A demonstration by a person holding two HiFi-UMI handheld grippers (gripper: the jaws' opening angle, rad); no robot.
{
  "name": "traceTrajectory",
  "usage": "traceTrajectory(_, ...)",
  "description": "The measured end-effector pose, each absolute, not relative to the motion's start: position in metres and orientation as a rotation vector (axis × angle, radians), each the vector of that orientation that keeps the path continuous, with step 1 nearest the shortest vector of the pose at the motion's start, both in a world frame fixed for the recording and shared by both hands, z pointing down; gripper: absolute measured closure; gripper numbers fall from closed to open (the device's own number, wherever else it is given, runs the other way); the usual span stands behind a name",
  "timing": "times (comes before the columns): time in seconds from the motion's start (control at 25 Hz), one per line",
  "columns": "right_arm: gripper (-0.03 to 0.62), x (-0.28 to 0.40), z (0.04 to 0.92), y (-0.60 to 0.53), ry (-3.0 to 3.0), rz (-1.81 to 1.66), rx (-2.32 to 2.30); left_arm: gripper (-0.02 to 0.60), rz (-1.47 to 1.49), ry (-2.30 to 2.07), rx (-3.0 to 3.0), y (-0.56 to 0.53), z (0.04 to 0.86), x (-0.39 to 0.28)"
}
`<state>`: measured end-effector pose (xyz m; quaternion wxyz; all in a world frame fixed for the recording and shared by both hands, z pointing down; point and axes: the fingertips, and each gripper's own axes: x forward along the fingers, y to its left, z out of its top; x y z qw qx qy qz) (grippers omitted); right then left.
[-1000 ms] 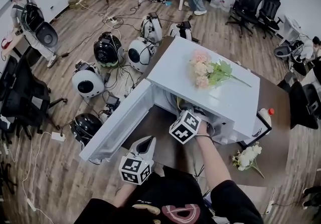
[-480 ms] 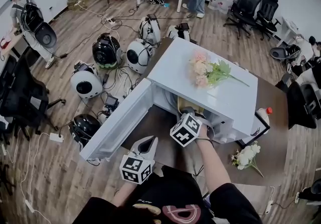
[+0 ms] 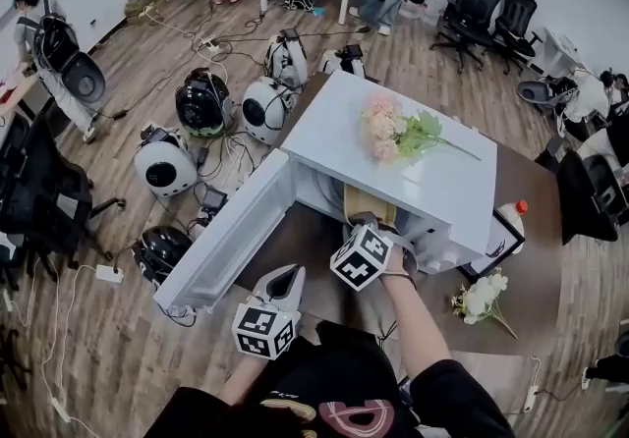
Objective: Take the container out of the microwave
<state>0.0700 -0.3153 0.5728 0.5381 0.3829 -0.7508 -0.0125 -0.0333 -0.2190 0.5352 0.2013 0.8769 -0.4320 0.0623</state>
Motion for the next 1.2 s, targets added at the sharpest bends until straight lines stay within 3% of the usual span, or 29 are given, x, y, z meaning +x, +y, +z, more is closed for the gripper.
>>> traceTrajectory(1.2, 0.561, 0.071, 0.577, -0.266, -1.791, 0.009, 0.918, 0.572, 0.158, -1.202, 2.46, -0.198, 0.533, -0.028)
